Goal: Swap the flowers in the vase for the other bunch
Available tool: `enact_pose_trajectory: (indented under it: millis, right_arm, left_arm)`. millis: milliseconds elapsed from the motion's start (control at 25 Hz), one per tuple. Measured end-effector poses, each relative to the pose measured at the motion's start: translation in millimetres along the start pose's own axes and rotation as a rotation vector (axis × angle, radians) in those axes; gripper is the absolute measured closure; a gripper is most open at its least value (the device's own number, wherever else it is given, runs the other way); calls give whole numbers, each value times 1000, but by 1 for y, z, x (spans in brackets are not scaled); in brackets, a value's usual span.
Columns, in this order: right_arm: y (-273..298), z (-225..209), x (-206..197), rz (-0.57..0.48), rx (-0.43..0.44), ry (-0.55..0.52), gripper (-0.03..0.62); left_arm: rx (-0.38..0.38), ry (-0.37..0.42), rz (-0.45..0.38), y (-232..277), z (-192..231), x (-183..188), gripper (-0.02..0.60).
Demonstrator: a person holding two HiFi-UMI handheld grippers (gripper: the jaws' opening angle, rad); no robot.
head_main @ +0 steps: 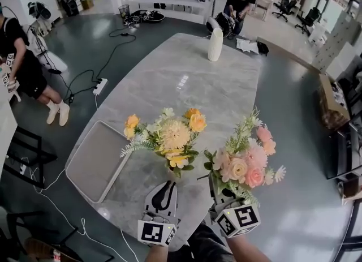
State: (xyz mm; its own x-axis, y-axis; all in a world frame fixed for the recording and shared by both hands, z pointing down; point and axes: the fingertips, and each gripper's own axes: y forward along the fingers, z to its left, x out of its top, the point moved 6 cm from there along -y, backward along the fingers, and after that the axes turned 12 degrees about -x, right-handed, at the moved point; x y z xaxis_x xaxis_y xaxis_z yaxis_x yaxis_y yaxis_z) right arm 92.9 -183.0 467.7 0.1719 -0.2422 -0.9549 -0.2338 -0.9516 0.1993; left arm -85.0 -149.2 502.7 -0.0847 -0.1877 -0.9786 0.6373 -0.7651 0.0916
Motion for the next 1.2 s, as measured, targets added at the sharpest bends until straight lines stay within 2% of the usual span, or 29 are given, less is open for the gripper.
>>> enact_pose_trajectory:
  millis: [80,200,680,1200]
  right_arm:
    - [-8,-3,0,-10,-7,2,523]
    - [-16,-6,1,-21,-11,8,523]
    - [-55,19,1,-39,19,6,523]
    - [-106,53,3,-46,46,-10,523]
  left_arm:
    - [-15,-1,-4,-4,-7,0,550]
    - [-28,-5,-14,-8,-13,1,568]
    - [-47,-10,-35,-51,-37,14,568]
    - [-40,-64,-112,-101,-54,36,568]
